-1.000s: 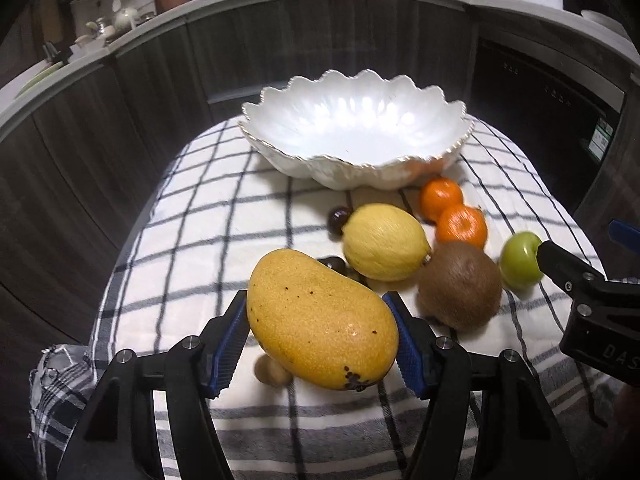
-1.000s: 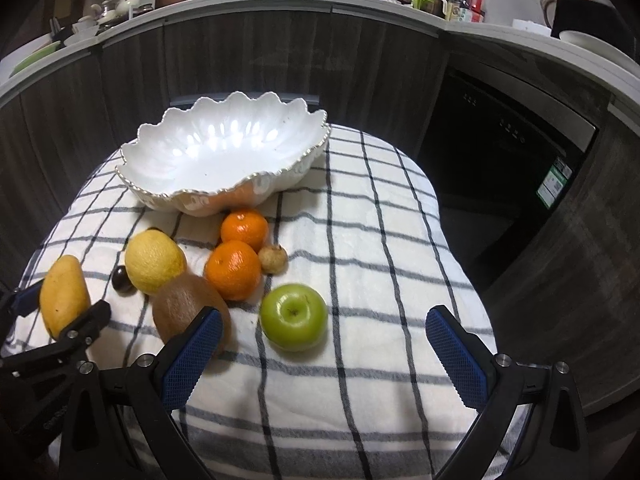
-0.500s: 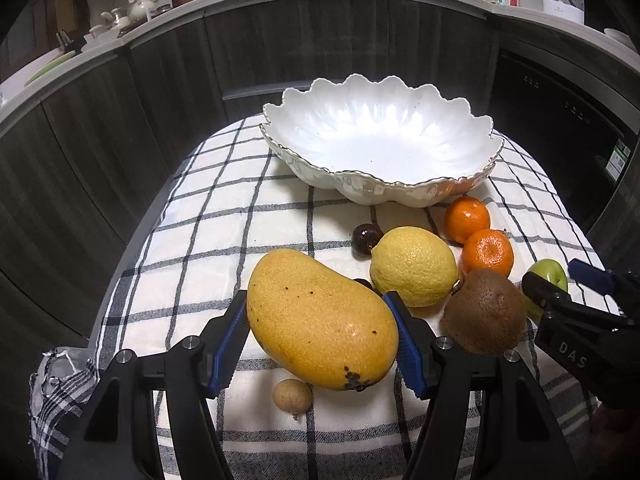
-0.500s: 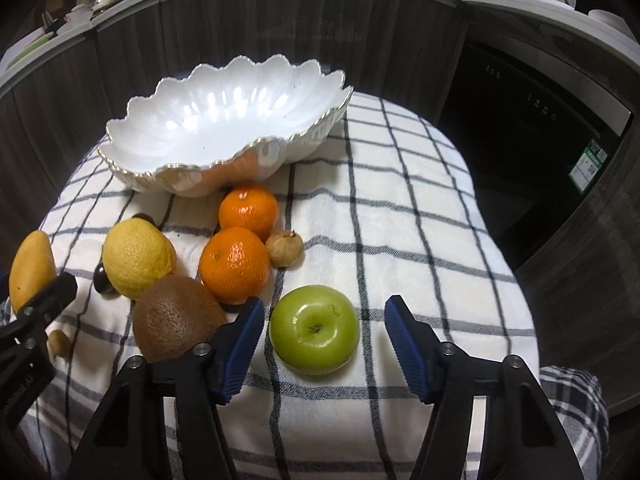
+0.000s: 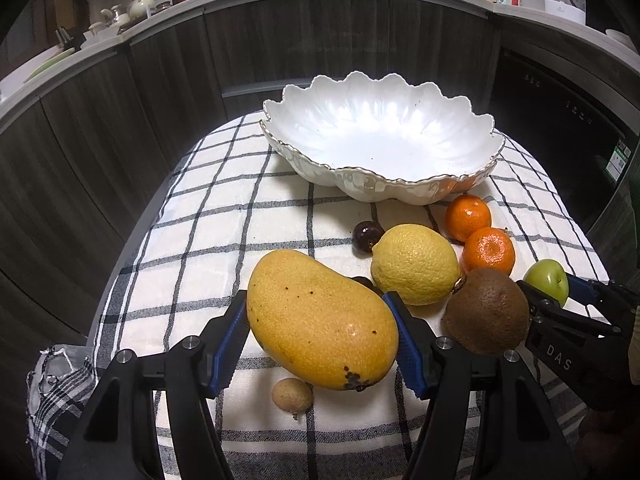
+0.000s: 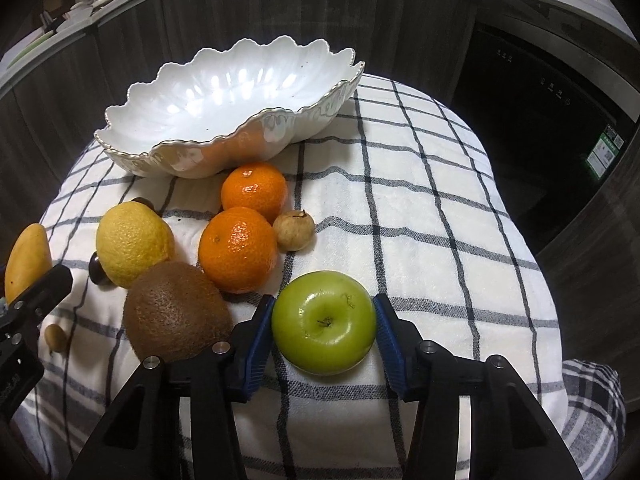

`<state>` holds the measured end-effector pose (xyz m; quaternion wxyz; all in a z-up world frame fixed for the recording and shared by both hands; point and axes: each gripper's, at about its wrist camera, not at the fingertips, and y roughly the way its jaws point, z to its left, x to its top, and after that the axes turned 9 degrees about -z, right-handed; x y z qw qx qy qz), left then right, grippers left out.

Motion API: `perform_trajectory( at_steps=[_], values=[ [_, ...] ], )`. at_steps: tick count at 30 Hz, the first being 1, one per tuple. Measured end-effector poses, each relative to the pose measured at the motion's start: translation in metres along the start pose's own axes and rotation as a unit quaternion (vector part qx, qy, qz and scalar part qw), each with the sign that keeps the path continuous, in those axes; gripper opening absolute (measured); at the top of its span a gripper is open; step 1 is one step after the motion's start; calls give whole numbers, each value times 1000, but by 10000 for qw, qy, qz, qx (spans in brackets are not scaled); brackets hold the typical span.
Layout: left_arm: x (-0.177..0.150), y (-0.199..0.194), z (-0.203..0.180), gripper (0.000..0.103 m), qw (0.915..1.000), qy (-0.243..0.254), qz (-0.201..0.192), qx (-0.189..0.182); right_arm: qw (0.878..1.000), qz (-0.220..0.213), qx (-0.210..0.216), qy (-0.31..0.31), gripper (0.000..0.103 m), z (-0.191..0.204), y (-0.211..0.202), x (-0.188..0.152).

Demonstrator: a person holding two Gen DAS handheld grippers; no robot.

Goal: Organize fruits
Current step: 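Close the left tool on the mango while the right tool grasps the green apple, then lift the mango and green apple and carry both over the white bowl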

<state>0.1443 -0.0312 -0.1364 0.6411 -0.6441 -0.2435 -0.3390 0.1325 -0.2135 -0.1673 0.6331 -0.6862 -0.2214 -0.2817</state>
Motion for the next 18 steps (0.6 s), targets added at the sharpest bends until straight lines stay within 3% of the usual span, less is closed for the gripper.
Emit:
perform_trajectory(
  at_steps=[18],
  values=[
    [35,-33,4,65,9985,-110,-528,-90,9971,-748,85,-62,49,3,-48,43]
  ],
)
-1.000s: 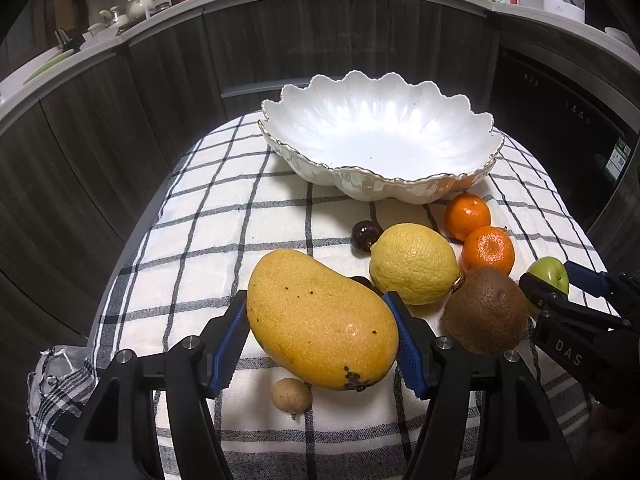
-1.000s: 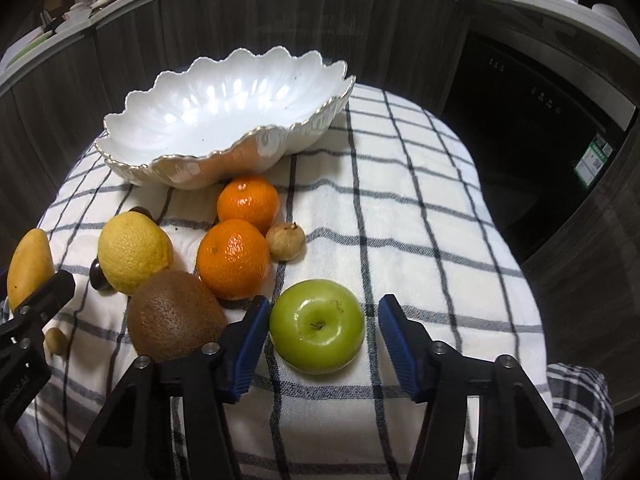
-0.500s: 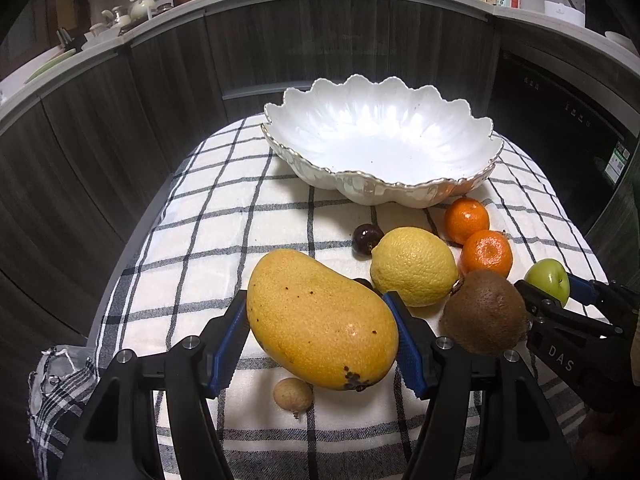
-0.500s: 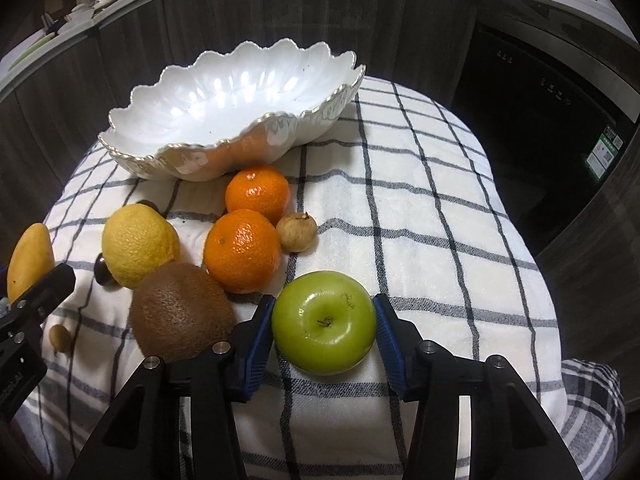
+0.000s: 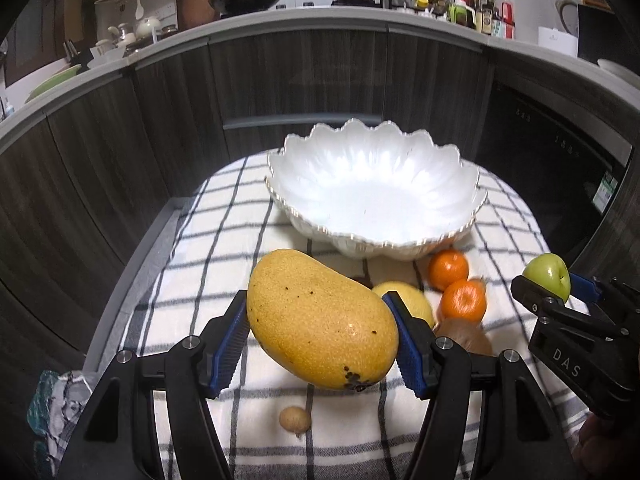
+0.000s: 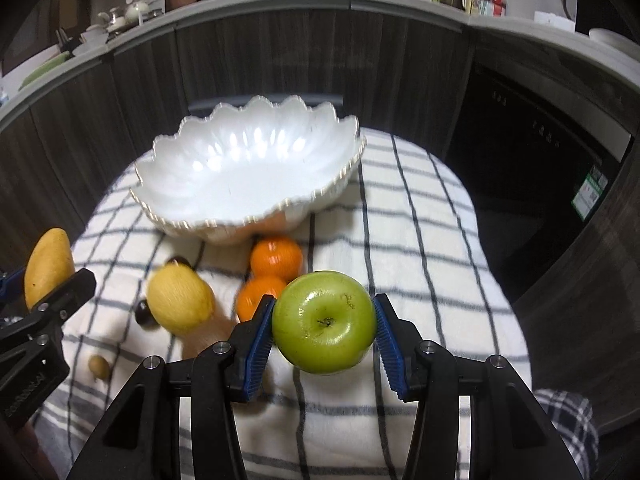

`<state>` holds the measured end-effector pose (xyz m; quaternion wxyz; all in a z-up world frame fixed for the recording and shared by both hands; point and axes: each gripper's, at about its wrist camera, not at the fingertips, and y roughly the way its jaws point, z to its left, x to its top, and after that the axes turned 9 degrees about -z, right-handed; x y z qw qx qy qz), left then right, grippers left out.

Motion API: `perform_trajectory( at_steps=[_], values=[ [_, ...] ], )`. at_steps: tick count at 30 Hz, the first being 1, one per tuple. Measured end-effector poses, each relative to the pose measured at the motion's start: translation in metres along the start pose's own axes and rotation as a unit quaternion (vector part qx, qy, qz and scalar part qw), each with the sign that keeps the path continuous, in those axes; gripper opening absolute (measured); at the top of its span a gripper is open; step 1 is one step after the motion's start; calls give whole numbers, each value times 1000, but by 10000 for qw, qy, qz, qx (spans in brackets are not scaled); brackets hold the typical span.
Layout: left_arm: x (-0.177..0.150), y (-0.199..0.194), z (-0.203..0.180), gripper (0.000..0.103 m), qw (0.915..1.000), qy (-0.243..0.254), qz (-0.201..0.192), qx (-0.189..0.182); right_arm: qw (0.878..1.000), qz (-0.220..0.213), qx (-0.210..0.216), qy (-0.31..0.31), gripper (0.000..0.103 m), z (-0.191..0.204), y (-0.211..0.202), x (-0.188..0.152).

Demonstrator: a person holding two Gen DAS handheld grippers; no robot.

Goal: Organize fruits
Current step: 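Lift the mango and green apple and carry both over the white bowl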

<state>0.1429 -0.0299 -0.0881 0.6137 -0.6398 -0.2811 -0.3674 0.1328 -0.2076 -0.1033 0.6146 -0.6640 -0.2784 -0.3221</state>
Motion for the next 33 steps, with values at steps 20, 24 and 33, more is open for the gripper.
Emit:
perform_trajectory(
  at_steps=[20,24,33],
  values=[
    [63,27,5,65,9993,10,-349,-122,9984,-446,317,-161,49,11,22,76],
    [69,42,3,65,9992,89,-347,-187,9983,-443,321,-191,49,14,35,83],
    [80,87,4,65,9989,184,-204,-375,9988,-190,391,-244,49,20,83,94]
  ],
)
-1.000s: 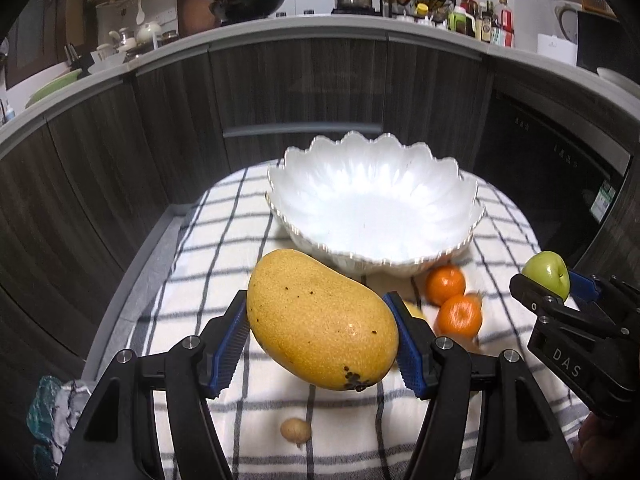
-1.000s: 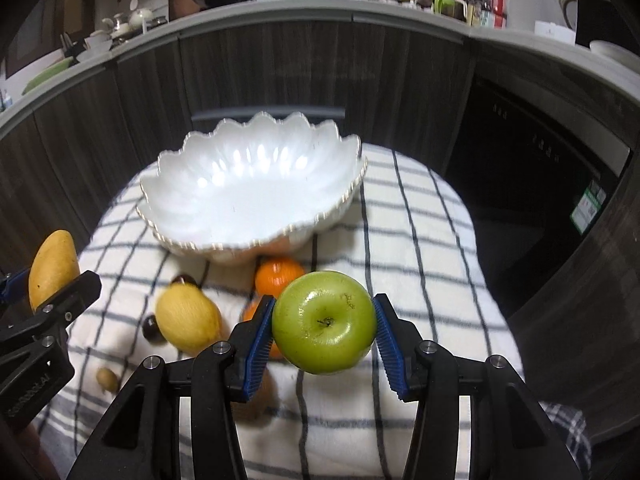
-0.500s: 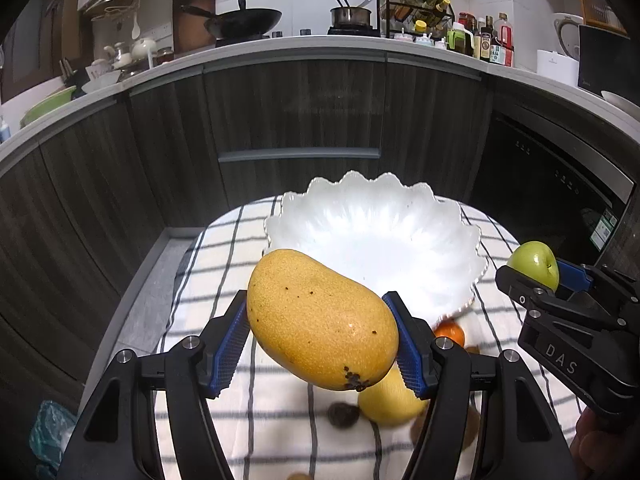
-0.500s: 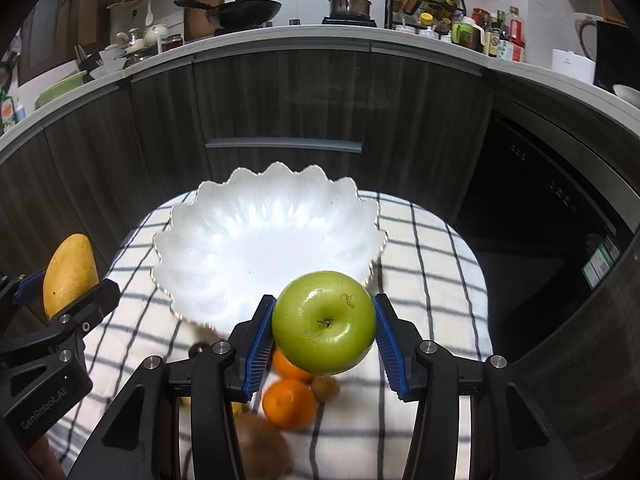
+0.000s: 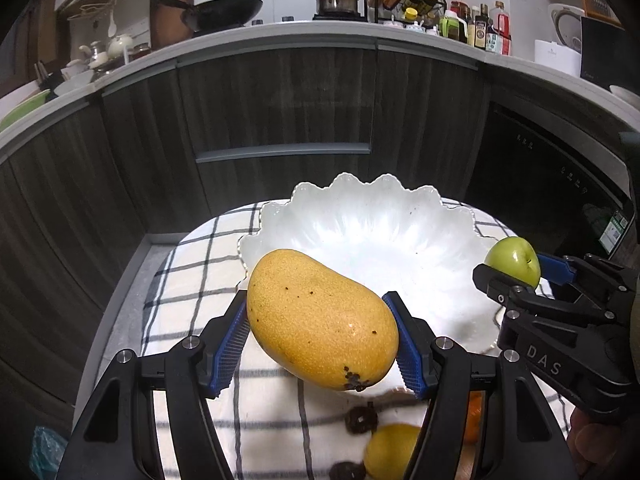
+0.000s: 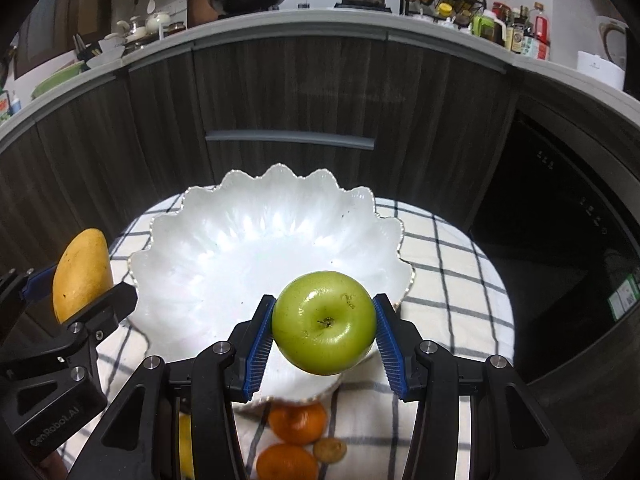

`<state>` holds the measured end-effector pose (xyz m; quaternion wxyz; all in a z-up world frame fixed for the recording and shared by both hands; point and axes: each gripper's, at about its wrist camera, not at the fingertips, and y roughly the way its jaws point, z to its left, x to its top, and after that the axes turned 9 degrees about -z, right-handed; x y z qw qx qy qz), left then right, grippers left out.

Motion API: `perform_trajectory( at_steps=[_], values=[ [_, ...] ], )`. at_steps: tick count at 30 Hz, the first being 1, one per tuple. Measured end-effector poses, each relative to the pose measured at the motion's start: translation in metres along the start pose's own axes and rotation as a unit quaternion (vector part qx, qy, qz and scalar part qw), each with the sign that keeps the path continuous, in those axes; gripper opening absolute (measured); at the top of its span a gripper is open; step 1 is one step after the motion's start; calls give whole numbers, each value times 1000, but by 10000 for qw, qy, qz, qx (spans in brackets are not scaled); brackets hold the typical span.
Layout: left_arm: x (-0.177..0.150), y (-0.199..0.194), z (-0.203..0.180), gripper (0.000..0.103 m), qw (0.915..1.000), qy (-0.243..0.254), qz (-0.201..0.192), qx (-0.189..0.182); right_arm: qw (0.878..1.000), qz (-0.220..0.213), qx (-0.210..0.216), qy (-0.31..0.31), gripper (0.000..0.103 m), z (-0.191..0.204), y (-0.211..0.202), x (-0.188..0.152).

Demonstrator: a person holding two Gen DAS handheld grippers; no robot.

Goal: Organize fruits
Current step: 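Lift the mango and green apple and carry both over the white bowl, then open both tools to drop the mango and apple into the bowl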

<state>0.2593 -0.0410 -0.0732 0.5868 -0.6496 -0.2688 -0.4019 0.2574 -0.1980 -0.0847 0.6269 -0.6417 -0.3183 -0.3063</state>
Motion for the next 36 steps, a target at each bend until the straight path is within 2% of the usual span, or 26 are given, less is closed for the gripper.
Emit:
perform_trajectory(
  at_steps=[12,24,27,28,33,36],
  values=[
    [1,59,3,65,9988,76,393,-280,9990,440,79,-52,49,1,57,3],
    [-6,70,3,67,9974,104,677,-218,9971,751,77,-27,50,0,75,-1],
    [-3,65,3,84,9984,171,525,-114,9984,562,-35,-99,69,0,67,2],
    [-1,63,4,86,9987,169,469,-70,9987,489,-114,-121,76,0,64,4],
    [5,57,13,86,9990,27,440,58,9989,275,-357,-137,80,-2,51,14],
    [9,49,14,88,9993,27,343,143,9985,117,-513,-124,87,-4,41,19]
  ],
)
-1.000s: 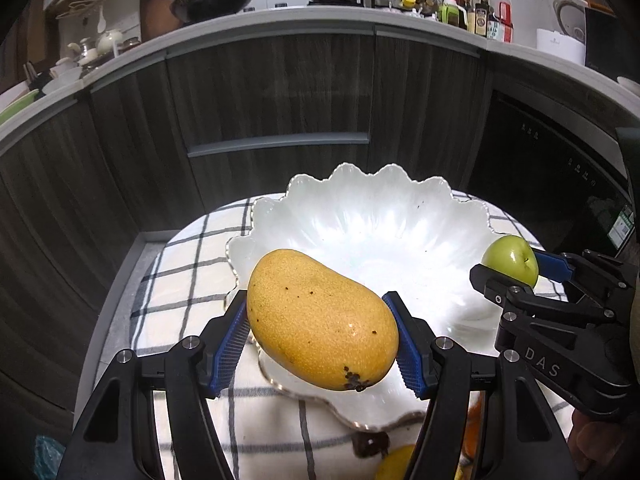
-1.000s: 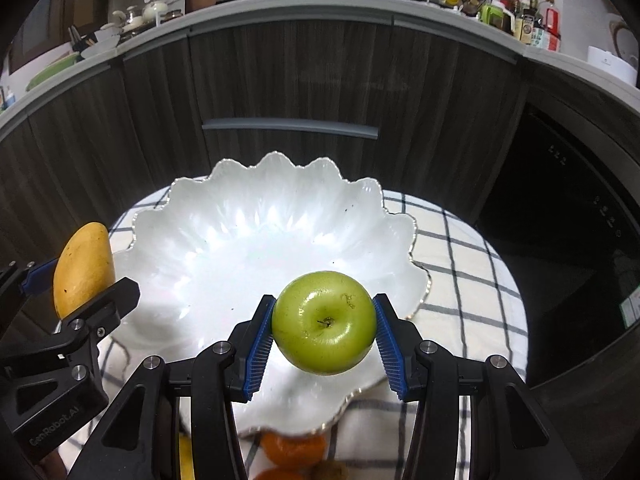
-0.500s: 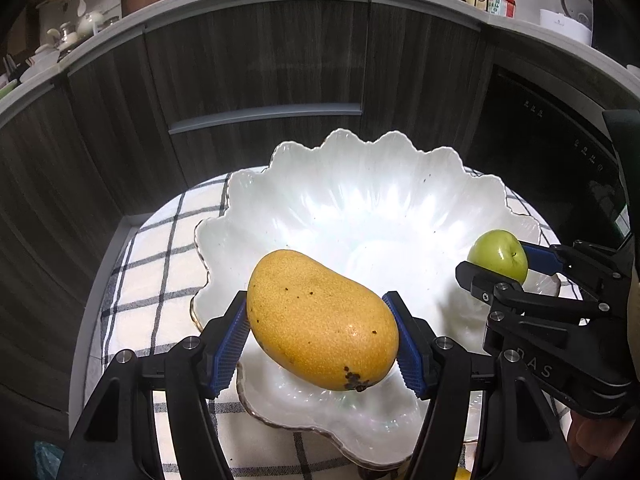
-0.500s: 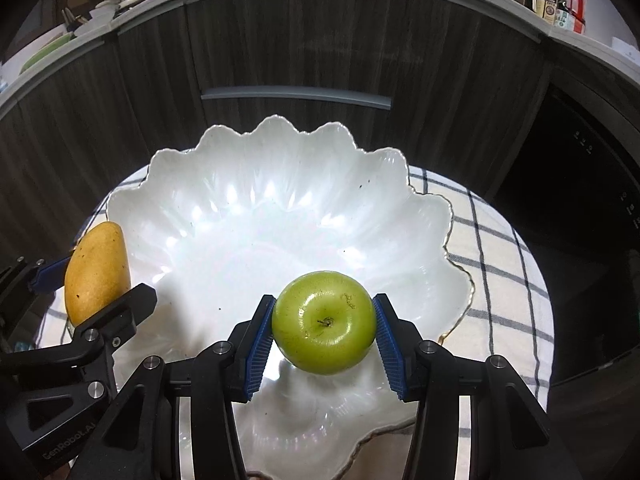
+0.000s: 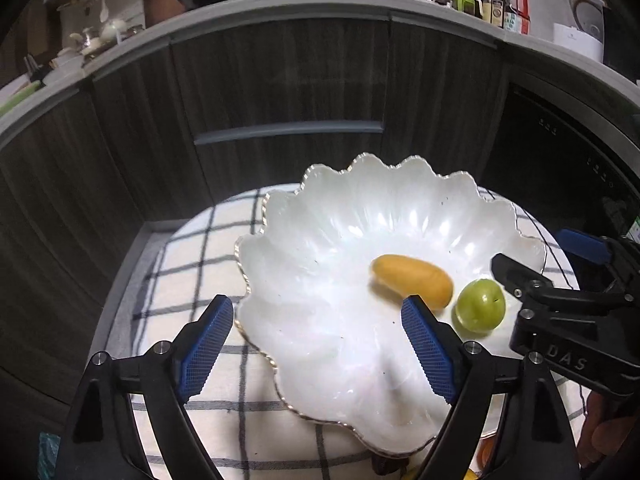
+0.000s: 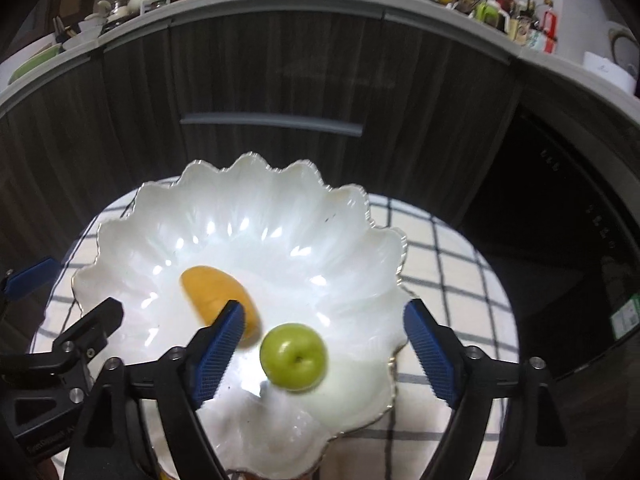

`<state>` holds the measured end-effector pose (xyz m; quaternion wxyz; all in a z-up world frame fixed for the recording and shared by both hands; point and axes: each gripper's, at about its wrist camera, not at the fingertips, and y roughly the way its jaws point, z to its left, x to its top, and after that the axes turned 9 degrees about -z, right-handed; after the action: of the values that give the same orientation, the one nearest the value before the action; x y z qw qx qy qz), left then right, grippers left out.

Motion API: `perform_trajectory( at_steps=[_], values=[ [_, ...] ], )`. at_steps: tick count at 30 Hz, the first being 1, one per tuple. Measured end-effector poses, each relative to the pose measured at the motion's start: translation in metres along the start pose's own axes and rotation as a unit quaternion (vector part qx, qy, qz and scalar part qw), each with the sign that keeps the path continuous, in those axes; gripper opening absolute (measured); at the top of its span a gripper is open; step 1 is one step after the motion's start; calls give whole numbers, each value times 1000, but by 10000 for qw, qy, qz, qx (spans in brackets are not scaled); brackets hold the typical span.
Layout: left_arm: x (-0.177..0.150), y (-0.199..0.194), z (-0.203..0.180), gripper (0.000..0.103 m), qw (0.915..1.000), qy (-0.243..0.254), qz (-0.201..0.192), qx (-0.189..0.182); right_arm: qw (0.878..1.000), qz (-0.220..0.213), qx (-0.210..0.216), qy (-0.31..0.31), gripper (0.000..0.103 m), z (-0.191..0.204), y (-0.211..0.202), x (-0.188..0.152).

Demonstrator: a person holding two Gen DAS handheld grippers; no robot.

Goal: Organize fruits
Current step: 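Open both tools to drop the mango and apple into the bowl, then withdraw both tools and move toward the kiwi and small brown fruit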

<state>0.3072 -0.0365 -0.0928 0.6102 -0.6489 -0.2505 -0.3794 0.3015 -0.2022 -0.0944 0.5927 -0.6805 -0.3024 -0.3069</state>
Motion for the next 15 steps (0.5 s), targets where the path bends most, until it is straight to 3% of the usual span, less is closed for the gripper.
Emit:
perform_trajectory(
  at_steps=[15],
  values=[
    [12,-64,-3,91,9987,-30,-475,182,9989,-426,-176,125,87,-11,-68,10]
  ],
)
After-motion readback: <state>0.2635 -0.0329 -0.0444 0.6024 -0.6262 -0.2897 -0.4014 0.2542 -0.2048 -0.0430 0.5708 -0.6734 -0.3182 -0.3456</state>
